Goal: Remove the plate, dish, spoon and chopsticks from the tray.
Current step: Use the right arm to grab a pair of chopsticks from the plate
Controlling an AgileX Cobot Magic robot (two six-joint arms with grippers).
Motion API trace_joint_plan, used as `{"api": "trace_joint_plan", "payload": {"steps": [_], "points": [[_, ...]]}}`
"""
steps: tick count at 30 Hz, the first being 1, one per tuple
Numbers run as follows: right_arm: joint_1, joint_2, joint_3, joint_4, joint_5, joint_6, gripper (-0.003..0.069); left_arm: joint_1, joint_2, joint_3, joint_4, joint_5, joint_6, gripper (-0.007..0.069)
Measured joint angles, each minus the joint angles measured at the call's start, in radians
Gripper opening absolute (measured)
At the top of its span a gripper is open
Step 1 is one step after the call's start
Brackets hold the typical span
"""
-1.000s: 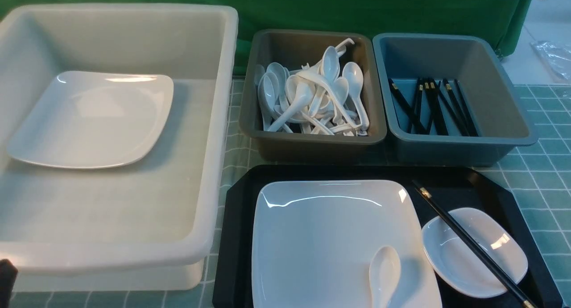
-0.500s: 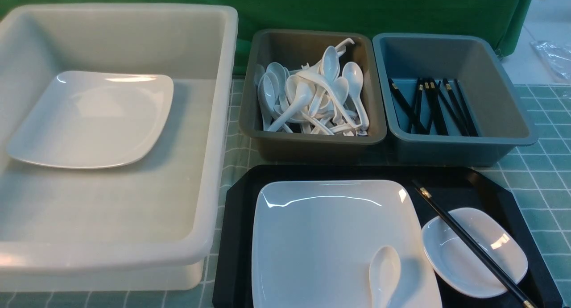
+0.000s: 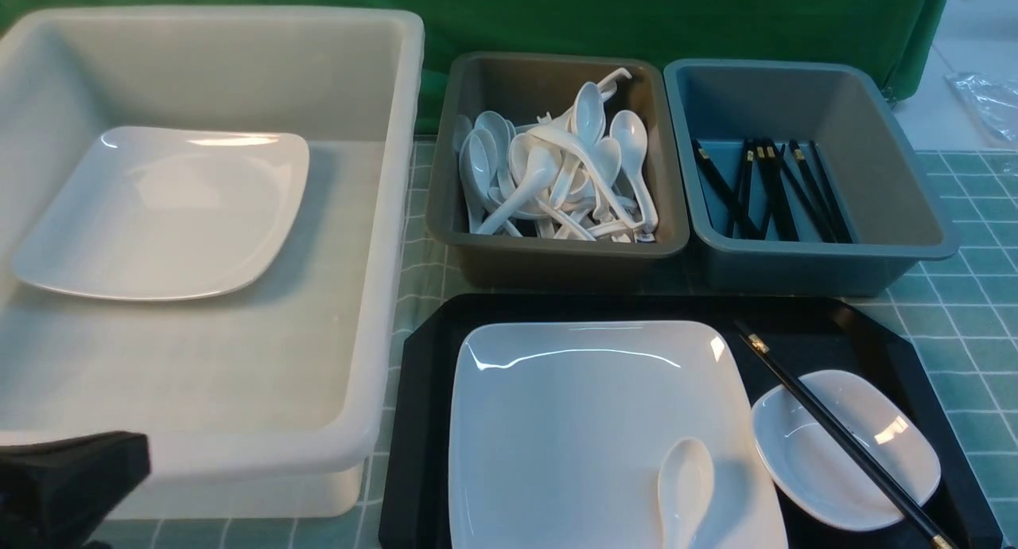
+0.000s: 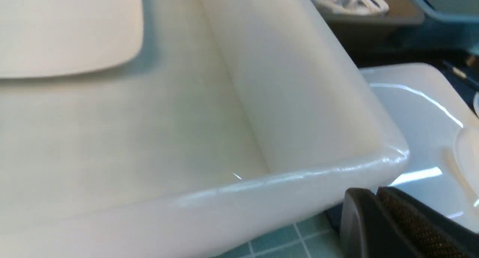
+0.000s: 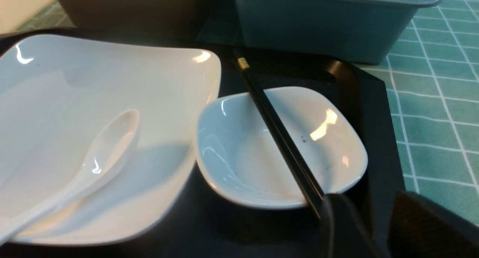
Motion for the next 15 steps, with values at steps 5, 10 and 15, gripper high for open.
{"api": "trace_joint_plan", "payload": {"steps": [5,10,15], "points": [[0.000,0.000,0.000,0.000,0.000,0.000,0.0242,-0.209,0.196,-0.056,-0.023,-0.045,0.075,0.0017],[0.000,0.000,0.000,0.000,-0.001,0.000,0.0242,-0.397,0.294,-0.119,-0.041,-0.106,0.084,0.0017],[0.000,0.000,0.000,0.056,-0.112,0.126,0.0242,-0.519,0.309,-0.157,-0.056,-0.186,0.096,0.0017]]}}
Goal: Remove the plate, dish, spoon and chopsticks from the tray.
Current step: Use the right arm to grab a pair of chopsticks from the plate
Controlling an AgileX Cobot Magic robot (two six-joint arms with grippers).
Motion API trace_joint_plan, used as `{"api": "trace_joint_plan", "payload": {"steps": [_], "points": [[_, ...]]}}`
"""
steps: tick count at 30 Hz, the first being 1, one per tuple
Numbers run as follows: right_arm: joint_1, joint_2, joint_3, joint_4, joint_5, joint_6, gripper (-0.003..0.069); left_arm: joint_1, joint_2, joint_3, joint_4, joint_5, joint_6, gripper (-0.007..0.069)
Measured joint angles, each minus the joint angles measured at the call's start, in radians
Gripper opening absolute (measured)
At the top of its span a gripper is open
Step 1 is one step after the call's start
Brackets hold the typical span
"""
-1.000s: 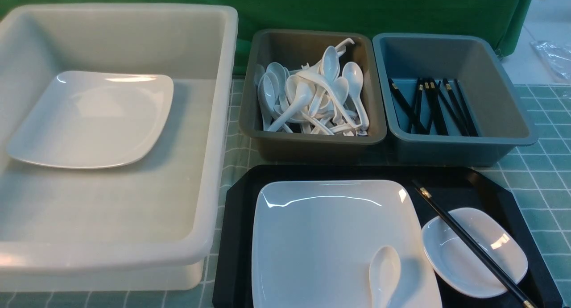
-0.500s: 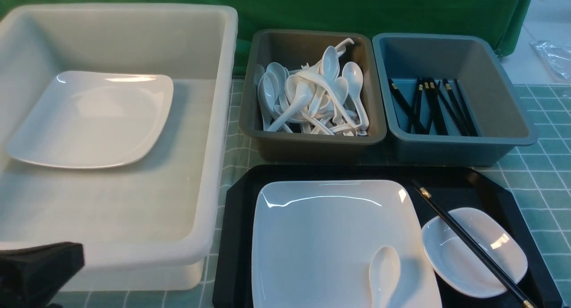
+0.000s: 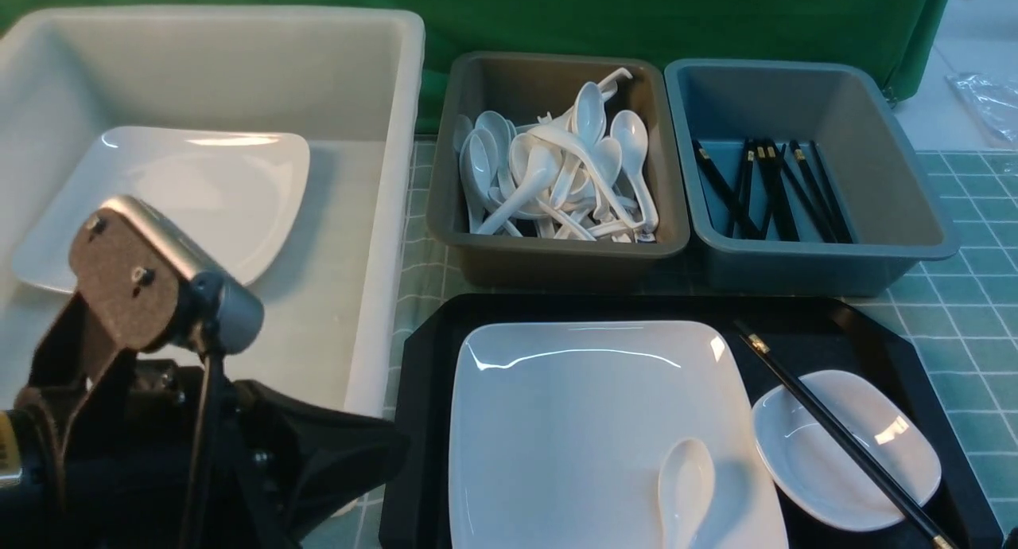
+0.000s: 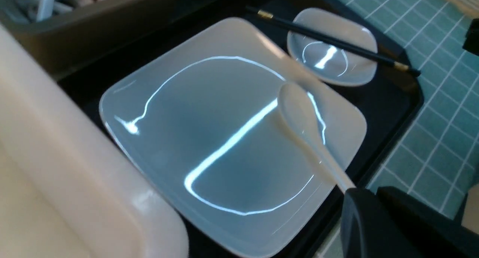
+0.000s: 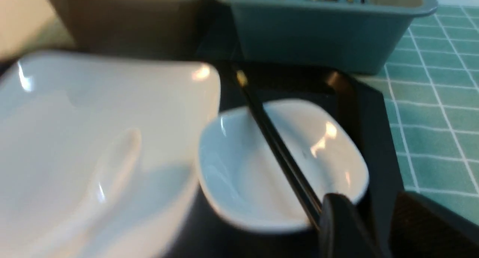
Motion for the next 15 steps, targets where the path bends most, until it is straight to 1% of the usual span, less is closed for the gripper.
{"api": "trace_joint_plan", "payload": {"steps": [2,3,4,5,6,8,9,10,11,12,13,14,15], "points": [[0.000,0.000,0.000,0.020,-0.081,0.103,0.0242,-0.013,0.000,0.000,0.000,-0.016,0.002,0.0017],[0.000,0.000,0.000,0.025,-0.142,0.179,0.0242,-0.014,0.000,0.000,0.000,-0.019,0.002,0.0017],[0.000,0.000,0.000,0.027,-0.152,0.191,0.0242,-0.014,0.000,0.000,0.000,-0.019,0.002,0.0017],[0.000,0.001,0.000,0.034,-0.226,0.330,0.0241,-0.014,0.000,0.000,0.000,-0.020,0.002,0.0017],[0.000,0.004,-0.001,0.037,-0.229,0.377,0.0235,-0.014,0.000,0.000,0.000,-0.020,0.002,0.0017],[0.000,0.028,-0.027,0.041,-0.173,0.406,0.0220,-0.014,0.000,0.000,0.001,-0.023,0.007,0.0017],[0.000,0.028,-0.034,0.041,-0.150,0.406,0.0215,-0.014,0.000,0.000,0.001,-0.023,0.008,0.0017],[0.000,0.078,-0.094,0.044,-0.047,0.378,0.0202,-0.014,0.000,0.000,0.002,-0.028,0.031,0.0017],[0.000,0.088,-0.104,0.044,-0.047,0.378,0.0200,-0.014,0.000,0.000,0.002,-0.030,0.035,0.0017],[0.001,0.204,-0.204,0.044,0.106,0.289,0.0195,-0.014,0.001,0.000,0.003,-0.038,0.072,0.0017],[0.002,0.287,-0.274,0.045,0.193,0.225,0.0195,-0.014,0.001,0.000,0.003,-0.044,0.090,0.0017],[0.002,0.305,-0.304,0.045,0.210,0.211,0.0195,-0.014,0.001,0.000,0.003,-0.044,0.093,0.0017],[0.003,0.378,-0.347,0.045,0.275,0.153,0.0195,-0.014,0.001,0.000,0.003,-0.050,0.102,0.0017]]}}
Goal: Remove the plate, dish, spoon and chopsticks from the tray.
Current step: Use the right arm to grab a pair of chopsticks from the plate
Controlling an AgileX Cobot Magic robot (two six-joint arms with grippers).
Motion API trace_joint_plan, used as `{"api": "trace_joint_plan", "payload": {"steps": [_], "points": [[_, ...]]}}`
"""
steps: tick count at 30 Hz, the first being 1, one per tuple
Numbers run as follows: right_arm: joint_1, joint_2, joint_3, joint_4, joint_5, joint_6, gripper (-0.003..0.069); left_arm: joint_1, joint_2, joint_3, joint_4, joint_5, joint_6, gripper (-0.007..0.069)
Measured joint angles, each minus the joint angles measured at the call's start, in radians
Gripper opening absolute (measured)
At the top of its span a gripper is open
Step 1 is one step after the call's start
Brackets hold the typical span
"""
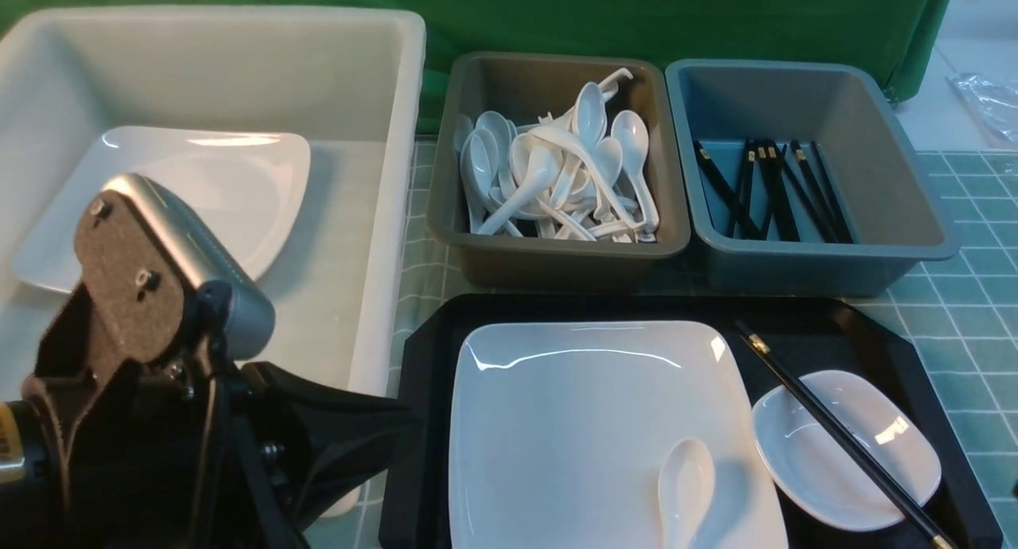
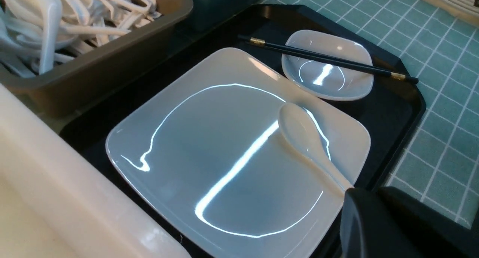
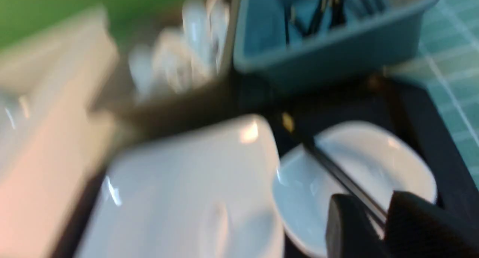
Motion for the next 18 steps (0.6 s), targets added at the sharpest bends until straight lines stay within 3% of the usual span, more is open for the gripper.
{"api": "trace_joint_plan", "payload": {"steps": [1,5,11,14,18], "points": [[0.000,0.156,-0.122,0.000,0.133,-0.108,0.0196,0.000,0.000,0.000,-0.002,-0.013,0.012,0.0017],[0.000,0.520,-0.333,0.000,0.323,-0.350,0.0202,0.000,-0.015,0.000,-0.002,-0.016,0.022,0.0017],[0.001,0.852,-0.495,-0.011,0.413,-0.474,0.0259,0.000,-0.087,0.000,-0.002,0.017,0.027,0.0017],[0.001,1.018,-0.553,-0.030,0.391,-0.510,0.0382,0.000,-0.153,0.000,-0.003,0.044,0.027,0.0017],[0.001,1.116,-0.562,-0.034,0.296,-0.537,0.0477,0.000,-0.198,0.000,-0.005,0.050,0.027,0.0017]]}}
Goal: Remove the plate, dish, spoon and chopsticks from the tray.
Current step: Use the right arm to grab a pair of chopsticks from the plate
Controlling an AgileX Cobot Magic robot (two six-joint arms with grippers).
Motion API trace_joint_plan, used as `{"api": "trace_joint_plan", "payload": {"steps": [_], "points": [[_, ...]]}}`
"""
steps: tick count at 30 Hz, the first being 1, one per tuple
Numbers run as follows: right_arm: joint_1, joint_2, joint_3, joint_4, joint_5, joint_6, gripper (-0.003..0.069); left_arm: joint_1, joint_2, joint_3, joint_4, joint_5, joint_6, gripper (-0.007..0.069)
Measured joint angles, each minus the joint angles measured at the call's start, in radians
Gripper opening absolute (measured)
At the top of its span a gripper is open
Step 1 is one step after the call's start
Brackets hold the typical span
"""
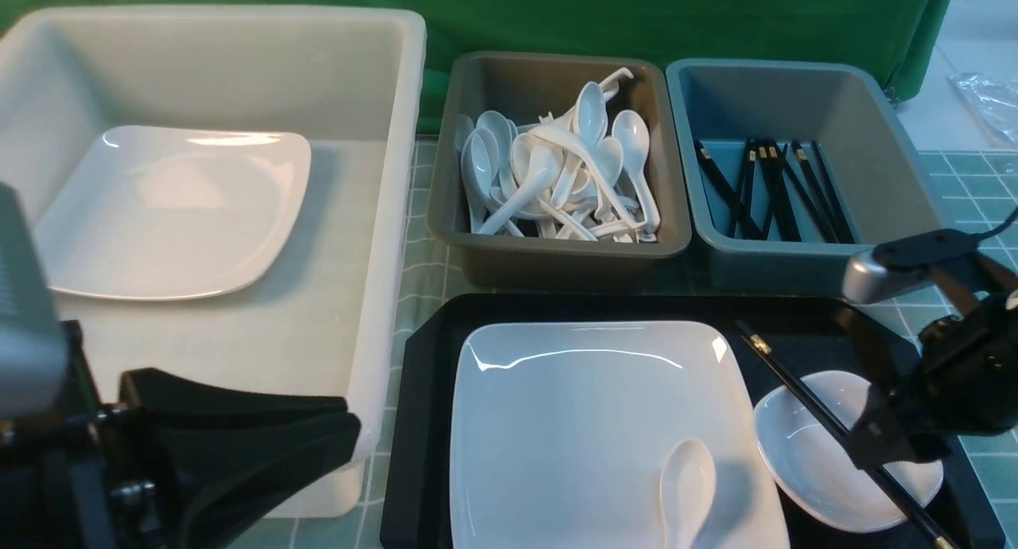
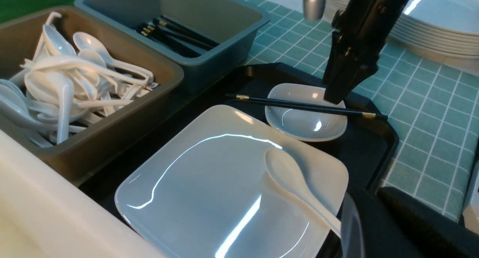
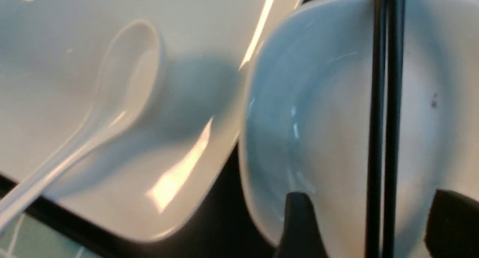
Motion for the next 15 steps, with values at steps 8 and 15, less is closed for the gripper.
{"api": "trace_joint_plan", "payload": {"steps": [8,15], "points": [[0.000,0.158,-0.002,-0.001,-0.152,-0.039,0.0503,0.000,-0.010,-0.001,0.000,0.005,0.003,0.0017],[0.002,0.225,-0.008,0.002,-0.184,-0.083,0.0431,0.000,-0.010,-0.001,0.012,0.004,0.006,0.0017]]}}
